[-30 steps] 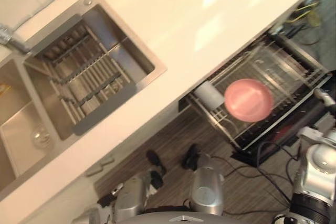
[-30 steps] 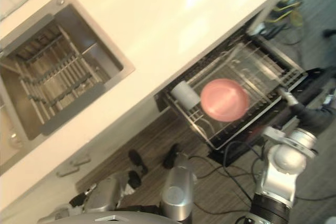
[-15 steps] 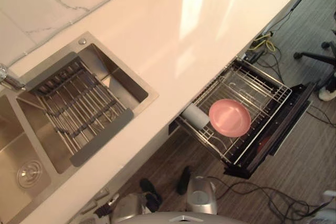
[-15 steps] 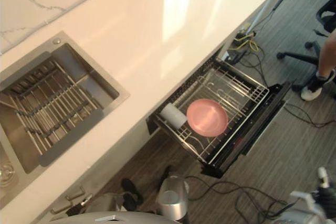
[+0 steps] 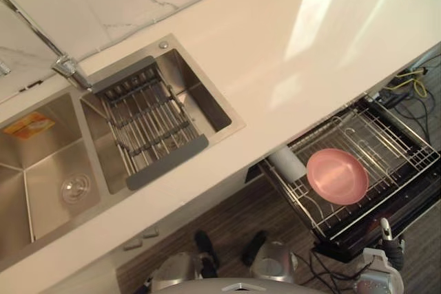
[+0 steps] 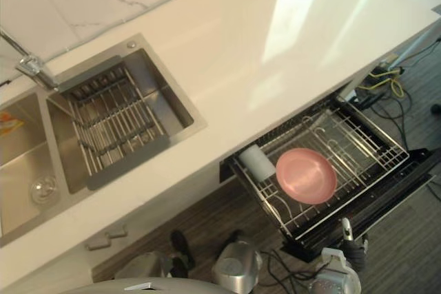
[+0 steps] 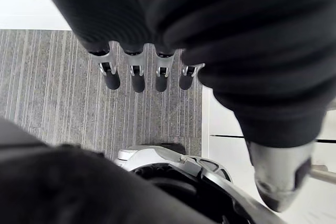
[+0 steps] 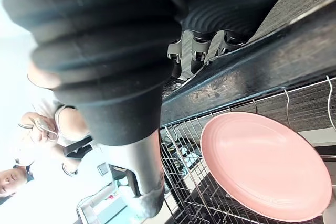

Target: Walk over to the sink, pick up the cup, carry it to the dishwasher, place the cup inside the dishwasher, then close the dishwasher door

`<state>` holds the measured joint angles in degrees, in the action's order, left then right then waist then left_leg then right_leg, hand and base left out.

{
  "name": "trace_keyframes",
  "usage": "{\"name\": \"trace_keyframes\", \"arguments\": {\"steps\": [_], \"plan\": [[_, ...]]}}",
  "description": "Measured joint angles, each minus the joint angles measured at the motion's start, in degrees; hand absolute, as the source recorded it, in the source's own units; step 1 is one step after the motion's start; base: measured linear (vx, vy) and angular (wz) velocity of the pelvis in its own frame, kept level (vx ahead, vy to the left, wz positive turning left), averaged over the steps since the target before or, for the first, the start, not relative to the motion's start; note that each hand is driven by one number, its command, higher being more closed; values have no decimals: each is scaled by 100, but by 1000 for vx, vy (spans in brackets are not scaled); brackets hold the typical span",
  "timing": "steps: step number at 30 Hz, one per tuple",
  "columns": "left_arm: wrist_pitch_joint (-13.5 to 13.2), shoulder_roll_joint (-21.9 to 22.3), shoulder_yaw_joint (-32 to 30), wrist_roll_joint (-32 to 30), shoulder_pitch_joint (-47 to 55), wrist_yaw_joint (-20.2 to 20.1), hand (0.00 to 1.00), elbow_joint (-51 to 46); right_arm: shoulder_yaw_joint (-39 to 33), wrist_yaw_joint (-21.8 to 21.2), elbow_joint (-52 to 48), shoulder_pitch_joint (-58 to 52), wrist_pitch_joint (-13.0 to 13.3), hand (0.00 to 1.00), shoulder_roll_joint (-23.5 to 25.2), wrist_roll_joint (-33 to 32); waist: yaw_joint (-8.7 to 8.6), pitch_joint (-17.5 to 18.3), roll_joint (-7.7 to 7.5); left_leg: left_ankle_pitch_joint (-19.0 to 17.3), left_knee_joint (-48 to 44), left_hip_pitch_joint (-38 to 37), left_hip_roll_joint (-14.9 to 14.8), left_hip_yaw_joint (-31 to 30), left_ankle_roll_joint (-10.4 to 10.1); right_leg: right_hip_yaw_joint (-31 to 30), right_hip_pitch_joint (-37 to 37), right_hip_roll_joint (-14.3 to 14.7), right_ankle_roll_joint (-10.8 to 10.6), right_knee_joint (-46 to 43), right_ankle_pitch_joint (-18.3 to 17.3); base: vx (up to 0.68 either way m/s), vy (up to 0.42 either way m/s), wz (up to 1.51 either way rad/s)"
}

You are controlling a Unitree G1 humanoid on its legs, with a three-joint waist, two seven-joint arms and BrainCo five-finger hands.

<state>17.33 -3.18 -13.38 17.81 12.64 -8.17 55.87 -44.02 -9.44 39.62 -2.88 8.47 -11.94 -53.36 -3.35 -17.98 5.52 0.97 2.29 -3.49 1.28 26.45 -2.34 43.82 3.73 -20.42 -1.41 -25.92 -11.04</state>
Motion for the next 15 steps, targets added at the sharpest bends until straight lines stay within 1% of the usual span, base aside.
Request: {"name": "trace_keyframes", "arguments": {"steps": [3,4,5,6,8,10,12,13,15], "plan": [[-35,1,1,-18,6,-98,0,-5,240,9,3,2,18,0,-115,210,7,-11,19,43,-6,57,28,-129,13,105,6,-78,11,-112,-69,6,-12,20],[-46,9,2,-52,9,-127,0,-5,399,14,3,22,8,0,-190,269,23,-19,35,56,-9,69,32,-139,11,127,9,-101,-18,-149,-107,-2,-12,13],[-52,25,3,-77,10,-146,0,-7,573,16,0,66,9,0,-278,415,26,-32,65,59,-20,88,29,-141,10,152,12,-117,-16,-176,-116,-3,-8,12],[-59,38,4,-107,10,-153,0,-8,616,16,-4,104,5,0,-316,435,25,-35,85,58,-22,102,25,-138,12,173,16,-127,-16,-187,-117,-3,-6,17],[-75,55,12,-118,11,-215,0,-13,831,56,-5,321,-6,0,-488,528,26,-62,172,41,-24,186,8,-107,39,274,43,-171,-7,-229,-125,1,-5,24],[-86,63,24,-118,13,-234,0,-21,992,112,-5,550,-31,0,-592,600,26,-87,201,40,-37,271,3,-53,46,357,95,-250,-2,-318,-159,-5,2,25],[-99,65,58,-117,27,-268,0,-38,1165,106,-21,859,-184,0,-726,590,37,-96,223,66,-41,410,-8,55,86,387,251,-328,33,-426,-189,-10,6,21],[-99,66,81,-116,27,-295,0,-78,1290,75,-35,1085,-293,0,-846,582,57,-128,256,183,-40,504,-14,49,232,409,349,-358,72,-518,-223,-9,0,13],[-114,81,117,-116,21,-365,0,-143,1489,-2,-36,1405,-434,0,-1019,455,138,-194,304,220,-45,613,-6,59,273,450,448,-436,86,-622,-252,-13,-9,21]]}}
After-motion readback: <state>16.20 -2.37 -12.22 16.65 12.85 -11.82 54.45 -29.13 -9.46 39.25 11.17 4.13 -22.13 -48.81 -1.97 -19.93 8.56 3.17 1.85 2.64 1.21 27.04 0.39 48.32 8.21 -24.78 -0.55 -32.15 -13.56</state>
